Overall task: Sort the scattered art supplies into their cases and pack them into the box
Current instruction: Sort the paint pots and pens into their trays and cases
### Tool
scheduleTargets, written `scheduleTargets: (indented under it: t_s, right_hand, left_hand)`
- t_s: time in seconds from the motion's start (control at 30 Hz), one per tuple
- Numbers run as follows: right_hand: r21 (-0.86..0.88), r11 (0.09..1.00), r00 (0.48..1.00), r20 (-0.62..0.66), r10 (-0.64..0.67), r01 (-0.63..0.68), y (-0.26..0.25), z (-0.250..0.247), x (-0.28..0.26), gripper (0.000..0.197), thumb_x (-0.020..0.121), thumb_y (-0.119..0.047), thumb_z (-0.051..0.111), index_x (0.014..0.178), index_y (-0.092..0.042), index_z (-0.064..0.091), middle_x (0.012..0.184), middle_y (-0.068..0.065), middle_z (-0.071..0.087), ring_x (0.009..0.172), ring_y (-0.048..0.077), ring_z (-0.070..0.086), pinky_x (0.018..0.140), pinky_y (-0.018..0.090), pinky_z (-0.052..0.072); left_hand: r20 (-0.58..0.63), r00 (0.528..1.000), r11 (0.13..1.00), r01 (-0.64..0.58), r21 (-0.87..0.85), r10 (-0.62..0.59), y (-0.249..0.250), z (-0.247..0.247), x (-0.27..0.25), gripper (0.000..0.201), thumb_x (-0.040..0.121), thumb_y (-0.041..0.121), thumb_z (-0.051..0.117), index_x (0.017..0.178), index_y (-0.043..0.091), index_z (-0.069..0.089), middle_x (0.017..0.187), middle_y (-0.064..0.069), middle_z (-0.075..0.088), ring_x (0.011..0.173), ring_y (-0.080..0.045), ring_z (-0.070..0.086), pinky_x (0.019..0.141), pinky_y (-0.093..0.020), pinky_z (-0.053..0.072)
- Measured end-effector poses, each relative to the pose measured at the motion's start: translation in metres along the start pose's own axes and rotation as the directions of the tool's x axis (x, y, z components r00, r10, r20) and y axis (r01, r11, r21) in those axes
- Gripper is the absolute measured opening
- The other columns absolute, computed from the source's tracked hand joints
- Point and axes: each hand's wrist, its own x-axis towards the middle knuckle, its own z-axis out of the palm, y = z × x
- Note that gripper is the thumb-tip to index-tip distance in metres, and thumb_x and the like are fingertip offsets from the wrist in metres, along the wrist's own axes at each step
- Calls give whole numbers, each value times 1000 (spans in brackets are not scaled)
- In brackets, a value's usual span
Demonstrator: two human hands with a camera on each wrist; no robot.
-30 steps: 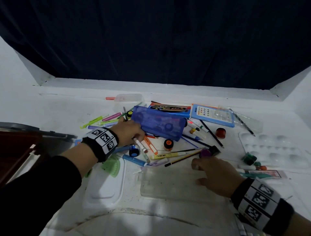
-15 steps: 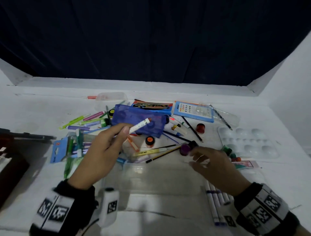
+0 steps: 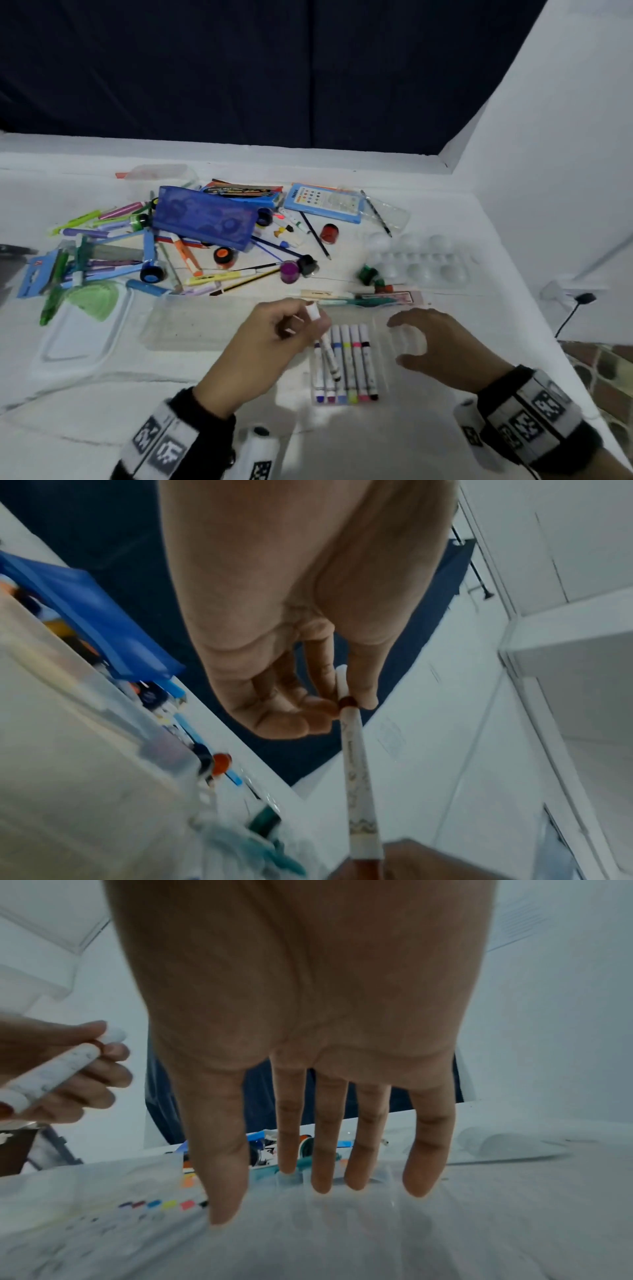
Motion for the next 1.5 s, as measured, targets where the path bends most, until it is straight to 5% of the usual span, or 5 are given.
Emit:
scheduleTargets:
  t_s: [0.23, 0.67, 1.03, 1.33, 1.5]
  right_hand:
    - [-155, 985, 991, 121, -59, 77, 6, 2, -3, 81, 76, -50, 74, 146, -31, 38, 147, -13, 40, 132, 12, 38, 109, 33, 36]
    - [-173, 977, 983, 157, -99, 126, 10, -9, -1, 73, 80, -43, 74, 143, -25, 44, 147, -11, 43, 133, 12, 39, 109, 30, 37]
    - [-201, 964, 977, 157, -144, 174, 8, -11, -1, 63, 78, -43, 73, 136, -29, 51, 137, -10, 49, 124, 14, 45, 101, 33, 43]
    - [-256, 949, 975, 173, -140, 182, 4, -14, 4, 71, 76, -47, 75, 140, -31, 47, 139, -11, 47, 126, 13, 45, 101, 32, 43]
    - [-311, 931, 973, 186, -135, 189, -1, -19, 6, 71, 76, -46, 76, 139, -29, 48, 137, -8, 53, 123, 16, 51, 100, 32, 42]
  left_hand:
    - [82, 987, 981, 126, 149, -139, -9, 81, 38, 22, 85, 28, 78, 101, 26, 63, 70, 3, 69, 66, -10, 69, 70, -30, 57]
    - [96, 978, 741, 74, 667, -184, -15, 106, 72, 42, 80, 51, 77, 102, 20, 61, 87, 3, 65, 80, -15, 61, 69, -29, 47]
    - [360, 917, 389, -273, 880, -170, -11, 102, 48, 76, 78, 70, 64, 136, 23, 49, 135, -1, 40, 118, -23, 40, 95, -41, 42]
    - [286, 934, 257, -229, 939, -216, -1, 114, 55, 65, 69, 68, 74, 115, 23, 65, 123, 5, 59, 114, -24, 49, 95, -44, 41]
    - [296, 934, 310, -226, 923, -200, 2, 112, 53, 61, 69, 67, 75, 111, 23, 65, 113, 6, 62, 105, -22, 49, 85, -39, 40]
